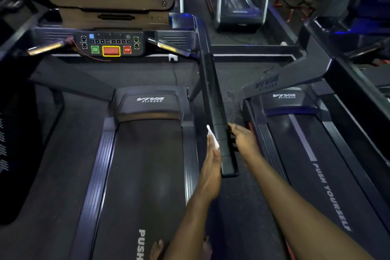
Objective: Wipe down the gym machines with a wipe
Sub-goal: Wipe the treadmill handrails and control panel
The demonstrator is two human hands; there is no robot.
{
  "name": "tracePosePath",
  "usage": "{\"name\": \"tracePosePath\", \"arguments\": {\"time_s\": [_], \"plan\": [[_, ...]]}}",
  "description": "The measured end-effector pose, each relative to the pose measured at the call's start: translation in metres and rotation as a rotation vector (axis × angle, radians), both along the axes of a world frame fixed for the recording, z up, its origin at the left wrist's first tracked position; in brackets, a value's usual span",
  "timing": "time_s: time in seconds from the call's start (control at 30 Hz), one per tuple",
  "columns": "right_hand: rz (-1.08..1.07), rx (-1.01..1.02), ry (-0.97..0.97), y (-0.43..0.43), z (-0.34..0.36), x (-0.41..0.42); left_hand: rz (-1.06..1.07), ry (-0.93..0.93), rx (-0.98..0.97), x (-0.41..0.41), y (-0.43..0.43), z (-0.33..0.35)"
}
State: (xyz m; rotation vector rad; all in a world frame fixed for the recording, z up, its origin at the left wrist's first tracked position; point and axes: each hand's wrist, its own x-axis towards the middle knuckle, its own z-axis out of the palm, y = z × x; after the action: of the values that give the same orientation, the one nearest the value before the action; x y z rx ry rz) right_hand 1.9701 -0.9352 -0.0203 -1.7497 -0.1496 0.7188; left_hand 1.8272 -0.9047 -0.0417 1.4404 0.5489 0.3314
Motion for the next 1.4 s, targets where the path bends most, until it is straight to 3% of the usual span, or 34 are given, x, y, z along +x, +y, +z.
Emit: {"name": "tracePosePath", "arguments": {"time_s": [0.13, 0.3, 0.5, 0.77, 1.0, 1.2, 1.4], "plan": [[-0.017, -0.008, -0.035, -0.001, 0.001, 0.002, 0.001, -0.002, -0.018, 0.014, 0.013, -0.021], [-0.001, -0.03, -0.015, 0.002, 0.002, 0.01, 0.0, 0.179, -0.035, 0.08, 0.084, -0.039], [0.022, -0.067, -0.025, 0.013, -0.004, 0.028, -0.015, -0.042, 0.028, 0.031, 0.036, -0.013], [0.008, -0.007, -0.05, 0.053, 0.014, 0.036, -0.04, 0.082, 0.053, 0.097, 0.114, 0.008], [-0.054, -0.039, -0.055, 0.063, 0.003, 0.044, -0.115, -0.026, 0.058, 0.058, 0.078, -0.008], [-0.07, -0.106, -0.058, 0.062, -0.002, 0.048, -0.046, 0.038, 0.035, 0.11, 0.134, 0.009], [-0.052, -0.117, -0.026, 0.065, 0.01, 0.049, -0.09, -0.062, 0.041, 0.07, 0.089, -0.012]]}}
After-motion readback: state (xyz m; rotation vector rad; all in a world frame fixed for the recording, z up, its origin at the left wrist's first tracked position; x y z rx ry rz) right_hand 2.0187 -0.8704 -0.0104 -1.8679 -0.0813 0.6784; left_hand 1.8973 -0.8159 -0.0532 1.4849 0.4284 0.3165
